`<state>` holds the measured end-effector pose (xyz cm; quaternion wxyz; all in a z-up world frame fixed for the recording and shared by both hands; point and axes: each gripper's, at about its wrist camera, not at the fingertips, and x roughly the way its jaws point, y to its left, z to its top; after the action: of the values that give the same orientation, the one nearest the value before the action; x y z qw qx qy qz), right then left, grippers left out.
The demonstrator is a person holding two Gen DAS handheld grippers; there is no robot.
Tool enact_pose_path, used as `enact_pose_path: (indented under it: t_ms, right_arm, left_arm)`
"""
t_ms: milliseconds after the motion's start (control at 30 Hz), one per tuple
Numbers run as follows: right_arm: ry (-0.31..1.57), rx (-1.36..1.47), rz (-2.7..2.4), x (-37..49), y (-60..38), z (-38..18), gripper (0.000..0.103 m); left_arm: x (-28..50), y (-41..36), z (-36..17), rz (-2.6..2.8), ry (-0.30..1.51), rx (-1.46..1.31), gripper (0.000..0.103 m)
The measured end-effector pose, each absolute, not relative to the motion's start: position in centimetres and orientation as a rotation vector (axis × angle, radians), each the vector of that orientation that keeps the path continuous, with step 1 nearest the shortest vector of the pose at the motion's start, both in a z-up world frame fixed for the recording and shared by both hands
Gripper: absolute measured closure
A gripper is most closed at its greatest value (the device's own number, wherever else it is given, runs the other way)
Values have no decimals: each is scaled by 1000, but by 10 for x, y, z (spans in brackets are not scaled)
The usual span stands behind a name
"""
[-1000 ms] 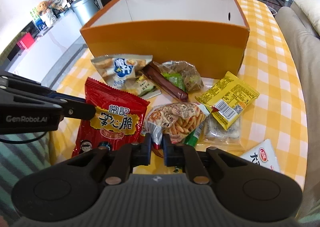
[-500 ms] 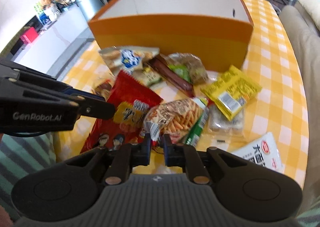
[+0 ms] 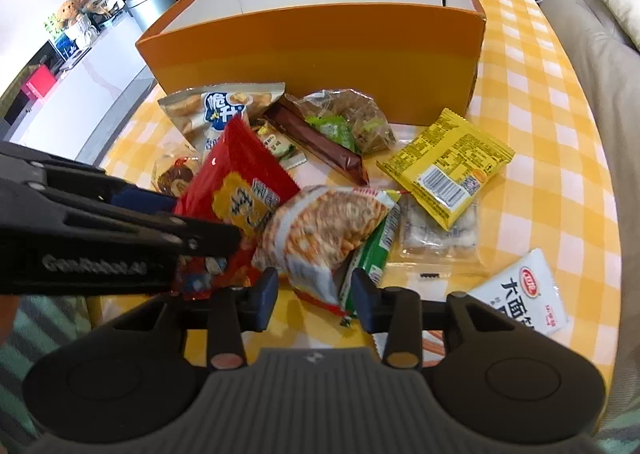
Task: Organize snacks
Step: 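Lift both bags and carry them over the orange box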
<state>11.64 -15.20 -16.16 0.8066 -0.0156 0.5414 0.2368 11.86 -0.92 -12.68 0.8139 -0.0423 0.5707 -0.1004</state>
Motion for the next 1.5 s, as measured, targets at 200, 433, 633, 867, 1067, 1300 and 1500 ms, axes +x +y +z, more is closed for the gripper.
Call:
enact_pose_path:
  t_ms: [200, 433, 633, 867, 1067, 1300, 1500]
  right_arm:
    - [1157, -28, 508, 123, -146, -168, 66]
    - [1139, -69, 533, 120, -140, -167, 86]
    - [1094, -71, 546, 112, -143, -151, 87]
    - [997, -77, 552, 103, -148, -112, 87]
    - [885, -89, 554, 105, -152, -74, 88]
    - [795, -101, 582, 125, -151, -35, 88]
    - [759, -92, 593, 160, -142, -16, 88]
  left_arm:
    - [121, -5, -131, -186, 1222, -84, 77]
    - [120, 0, -126, -166, 1202, -95, 78]
    - [117, 7, -106, -146, 1151, -84, 78]
    - [115, 23, -60, -139, 1043, -87, 78]
    - [125, 36, -20, -167, 969, -71, 78]
    - [147, 48, 10, -177, 909, -77, 78]
    - [179, 59, 19, -143, 894, -66, 78]
